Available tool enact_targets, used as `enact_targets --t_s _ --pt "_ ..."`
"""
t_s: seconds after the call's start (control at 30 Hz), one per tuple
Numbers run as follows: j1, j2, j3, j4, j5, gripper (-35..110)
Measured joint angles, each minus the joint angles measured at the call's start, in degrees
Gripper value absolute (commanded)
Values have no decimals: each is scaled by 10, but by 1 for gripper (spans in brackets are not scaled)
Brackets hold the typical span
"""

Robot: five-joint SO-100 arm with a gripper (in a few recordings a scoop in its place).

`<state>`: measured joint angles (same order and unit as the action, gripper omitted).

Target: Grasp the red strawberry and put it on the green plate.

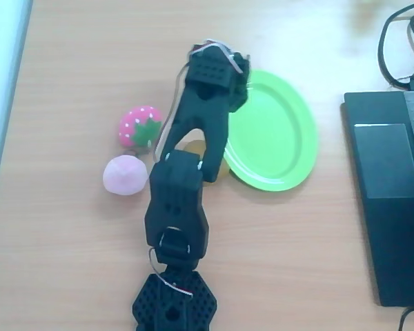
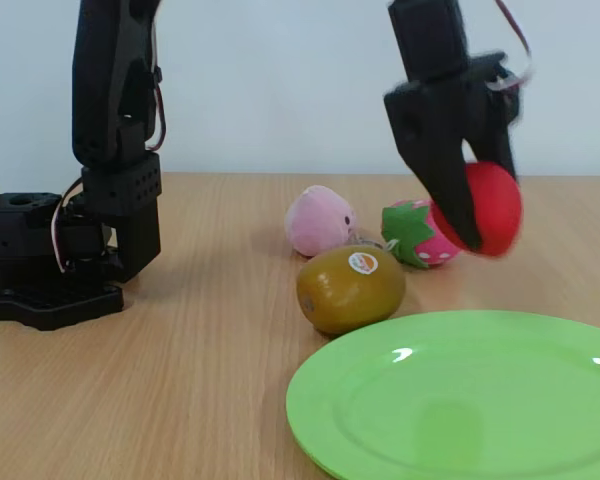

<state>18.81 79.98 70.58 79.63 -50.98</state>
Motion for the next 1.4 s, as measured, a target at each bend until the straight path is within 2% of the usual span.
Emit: enact_targets --t_s 0.33,0.63,0.9,1.0,1.4 --pt "51 -199 -144 -11 136 1" --pt "68 -273 -194 -40 168 3" --pt "69 -274 -196 -40 168 31" --pt "69 -274 -196 -40 168 37" --pt "69 -204 -119 -41 177 44"
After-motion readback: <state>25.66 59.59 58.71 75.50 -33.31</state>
